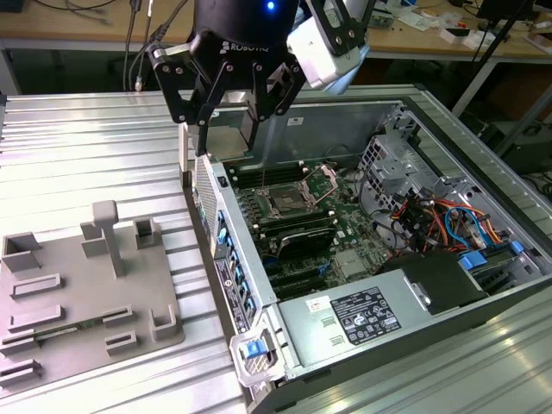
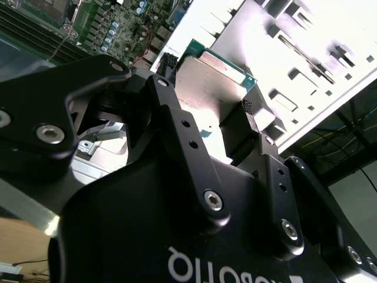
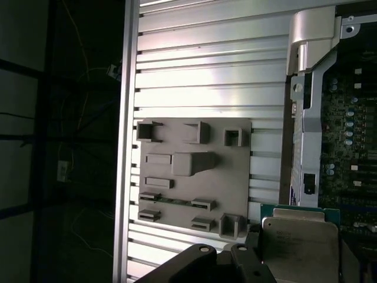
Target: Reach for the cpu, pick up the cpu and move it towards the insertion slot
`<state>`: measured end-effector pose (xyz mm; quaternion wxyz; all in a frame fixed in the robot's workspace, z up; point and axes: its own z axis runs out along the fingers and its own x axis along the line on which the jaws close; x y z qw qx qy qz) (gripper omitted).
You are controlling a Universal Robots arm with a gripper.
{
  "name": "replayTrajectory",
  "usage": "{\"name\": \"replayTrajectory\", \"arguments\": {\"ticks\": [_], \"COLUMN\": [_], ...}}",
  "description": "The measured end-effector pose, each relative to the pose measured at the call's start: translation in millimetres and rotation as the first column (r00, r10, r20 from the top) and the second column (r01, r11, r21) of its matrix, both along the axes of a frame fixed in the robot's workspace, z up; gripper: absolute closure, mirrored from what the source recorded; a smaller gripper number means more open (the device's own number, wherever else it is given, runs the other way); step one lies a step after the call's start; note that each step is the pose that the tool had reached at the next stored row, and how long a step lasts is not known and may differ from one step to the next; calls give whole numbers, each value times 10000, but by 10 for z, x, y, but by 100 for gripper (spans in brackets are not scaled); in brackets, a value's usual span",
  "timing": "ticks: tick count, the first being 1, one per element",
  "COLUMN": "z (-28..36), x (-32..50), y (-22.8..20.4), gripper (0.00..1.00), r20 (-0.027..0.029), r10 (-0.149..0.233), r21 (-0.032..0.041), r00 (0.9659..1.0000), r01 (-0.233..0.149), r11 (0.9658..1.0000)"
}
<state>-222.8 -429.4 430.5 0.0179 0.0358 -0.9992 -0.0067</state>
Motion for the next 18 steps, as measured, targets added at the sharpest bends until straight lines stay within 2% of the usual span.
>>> {"name": "replayTrajectory", "arguments": {"ticks": [18], "z": [0], "x": [157], "y": [0], "gripper": [45], "r20": [0], "r10": [0], "r21": [1], "r00": [10000], "r01": [0], "r11": [10000]}}
